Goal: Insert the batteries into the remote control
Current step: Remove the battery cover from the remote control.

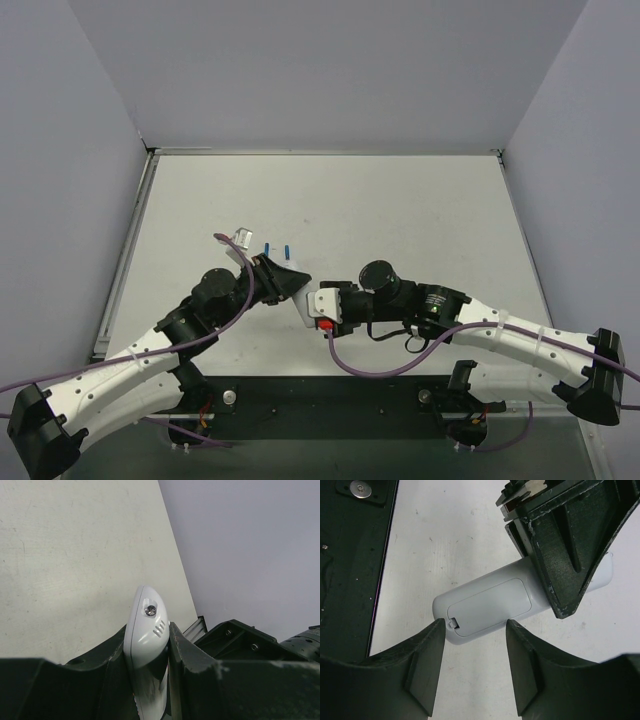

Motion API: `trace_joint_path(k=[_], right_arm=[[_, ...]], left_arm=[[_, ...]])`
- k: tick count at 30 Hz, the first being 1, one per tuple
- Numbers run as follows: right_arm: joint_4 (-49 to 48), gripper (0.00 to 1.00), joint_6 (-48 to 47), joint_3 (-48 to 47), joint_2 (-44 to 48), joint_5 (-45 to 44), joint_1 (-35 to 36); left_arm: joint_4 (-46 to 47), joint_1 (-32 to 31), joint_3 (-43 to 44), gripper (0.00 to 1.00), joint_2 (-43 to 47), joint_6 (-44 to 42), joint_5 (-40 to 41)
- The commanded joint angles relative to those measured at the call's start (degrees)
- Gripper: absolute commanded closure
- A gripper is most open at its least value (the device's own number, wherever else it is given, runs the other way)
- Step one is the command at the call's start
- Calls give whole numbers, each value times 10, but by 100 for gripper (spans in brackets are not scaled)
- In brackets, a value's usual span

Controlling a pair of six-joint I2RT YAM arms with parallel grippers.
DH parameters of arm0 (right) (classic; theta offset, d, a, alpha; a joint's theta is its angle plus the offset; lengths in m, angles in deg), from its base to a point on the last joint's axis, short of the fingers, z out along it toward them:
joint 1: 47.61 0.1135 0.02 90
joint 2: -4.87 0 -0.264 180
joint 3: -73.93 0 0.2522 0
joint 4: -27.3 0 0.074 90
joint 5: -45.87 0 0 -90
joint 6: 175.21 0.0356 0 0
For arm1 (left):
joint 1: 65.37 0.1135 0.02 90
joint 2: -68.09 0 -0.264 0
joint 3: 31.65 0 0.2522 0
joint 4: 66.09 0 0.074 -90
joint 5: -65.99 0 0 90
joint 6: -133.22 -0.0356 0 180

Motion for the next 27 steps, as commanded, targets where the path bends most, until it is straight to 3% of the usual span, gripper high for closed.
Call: trace_joint_path(k=[1,17,27], right_arm=[[-27,55,-5,-12,-5,1,3],[-68,71,-15,4,0,-54,3],[-97,78,-20,15,18,-80,3]], left_arm=[[31,0,30,100,-1,7,-12],[33,0,33,100,-12,8,-64],[-24,0,57,100,-22,-31,-61]])
